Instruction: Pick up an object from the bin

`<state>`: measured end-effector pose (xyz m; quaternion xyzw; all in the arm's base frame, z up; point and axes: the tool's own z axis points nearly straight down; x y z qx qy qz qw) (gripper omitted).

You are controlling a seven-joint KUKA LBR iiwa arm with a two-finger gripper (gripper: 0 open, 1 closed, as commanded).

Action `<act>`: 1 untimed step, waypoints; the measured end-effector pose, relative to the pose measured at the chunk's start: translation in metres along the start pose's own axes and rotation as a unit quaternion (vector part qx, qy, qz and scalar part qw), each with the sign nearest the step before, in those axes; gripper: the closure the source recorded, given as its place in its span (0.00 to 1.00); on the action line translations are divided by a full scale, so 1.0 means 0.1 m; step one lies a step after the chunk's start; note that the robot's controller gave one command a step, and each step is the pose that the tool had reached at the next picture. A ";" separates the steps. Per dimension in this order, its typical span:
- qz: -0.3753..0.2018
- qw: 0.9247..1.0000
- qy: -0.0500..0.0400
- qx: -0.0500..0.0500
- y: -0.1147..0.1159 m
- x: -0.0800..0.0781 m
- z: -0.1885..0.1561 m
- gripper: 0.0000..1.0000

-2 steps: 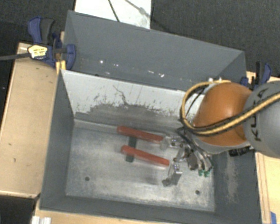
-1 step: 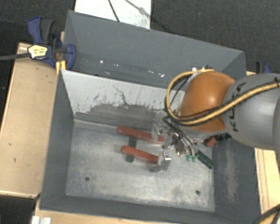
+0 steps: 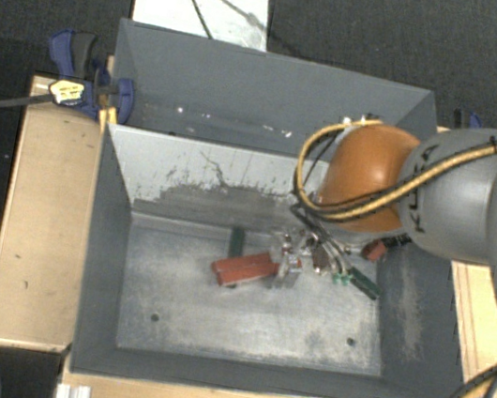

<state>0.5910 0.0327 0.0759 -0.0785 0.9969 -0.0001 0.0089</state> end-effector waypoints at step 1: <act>-0.058 0.998 0.003 -0.001 0.13 0.00 -1.51 1.00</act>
Offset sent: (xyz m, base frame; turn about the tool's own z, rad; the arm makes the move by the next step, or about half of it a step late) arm -0.0075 0.0120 0.1452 -0.1178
